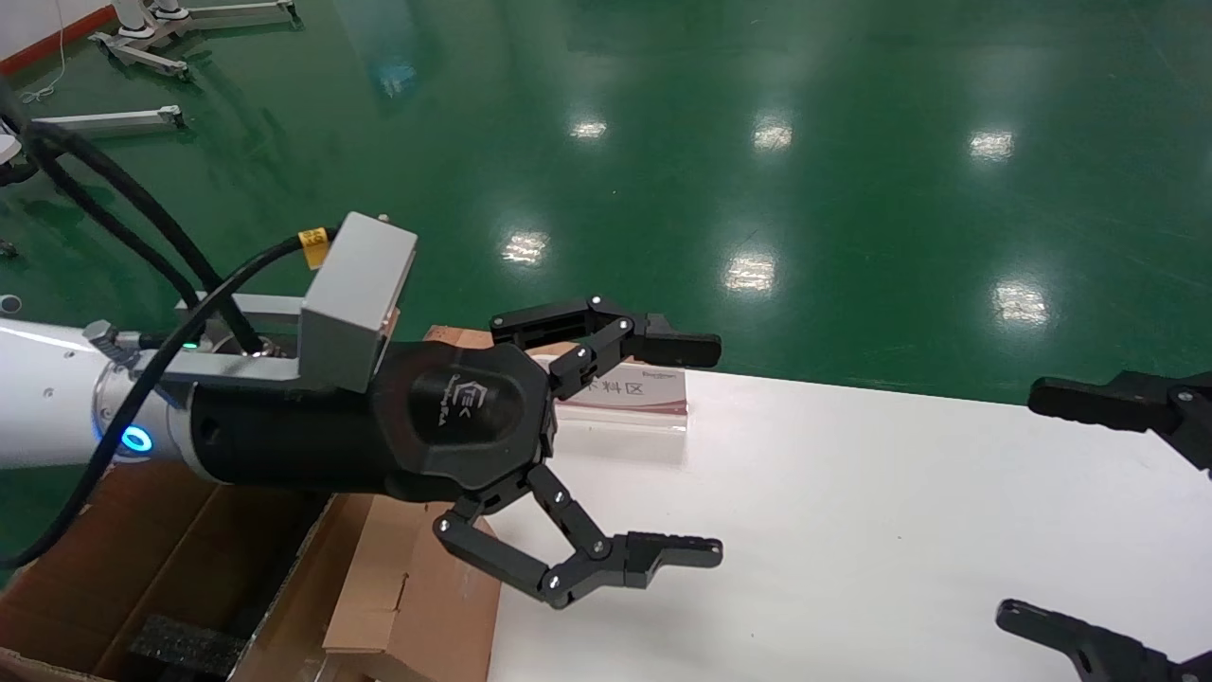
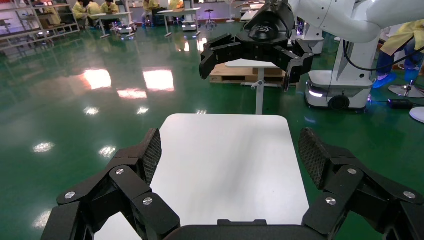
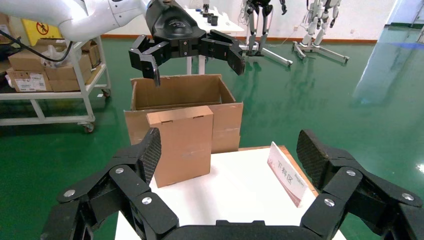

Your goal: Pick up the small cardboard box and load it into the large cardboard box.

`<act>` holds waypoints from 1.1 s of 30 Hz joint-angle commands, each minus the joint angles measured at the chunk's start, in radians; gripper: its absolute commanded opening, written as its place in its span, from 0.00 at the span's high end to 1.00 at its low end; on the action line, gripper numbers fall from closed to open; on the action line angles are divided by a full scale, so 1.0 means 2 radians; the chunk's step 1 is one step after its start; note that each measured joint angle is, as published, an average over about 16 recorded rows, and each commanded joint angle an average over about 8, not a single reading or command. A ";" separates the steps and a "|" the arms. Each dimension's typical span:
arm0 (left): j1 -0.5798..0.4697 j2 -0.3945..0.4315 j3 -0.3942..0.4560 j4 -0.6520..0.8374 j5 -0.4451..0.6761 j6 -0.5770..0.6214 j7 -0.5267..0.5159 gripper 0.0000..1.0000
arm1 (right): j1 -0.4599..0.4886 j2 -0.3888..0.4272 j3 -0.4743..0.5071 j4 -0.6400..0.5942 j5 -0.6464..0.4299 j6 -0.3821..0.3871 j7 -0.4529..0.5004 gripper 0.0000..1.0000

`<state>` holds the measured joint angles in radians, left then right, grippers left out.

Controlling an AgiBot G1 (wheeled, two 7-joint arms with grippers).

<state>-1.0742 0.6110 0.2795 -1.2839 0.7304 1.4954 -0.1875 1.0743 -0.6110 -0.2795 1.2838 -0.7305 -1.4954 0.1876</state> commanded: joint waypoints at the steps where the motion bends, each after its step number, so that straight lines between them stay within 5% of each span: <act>1: 0.000 0.000 0.000 0.000 0.000 0.000 0.000 0.00 | 0.000 0.000 0.000 0.000 0.000 0.000 0.000 0.00; 20: -0.015 -0.007 0.015 -0.011 0.034 -0.010 -0.025 0.00 | 0.000 0.000 0.000 0.000 0.000 0.000 0.000 0.00; 27: -0.063 -0.026 0.054 -0.027 0.132 -0.036 -0.115 0.00 | 0.000 0.000 -0.001 0.000 0.000 0.000 0.000 0.00; 33: -0.159 -0.014 0.111 -0.030 0.259 -0.019 -0.247 0.00 | 0.000 0.000 -0.001 -0.001 0.000 0.000 0.000 0.00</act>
<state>-1.3968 0.5933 0.5046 -1.3419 1.2462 1.4726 -0.6903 1.0751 -0.6107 -0.2811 1.2828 -0.7297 -1.4954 0.1866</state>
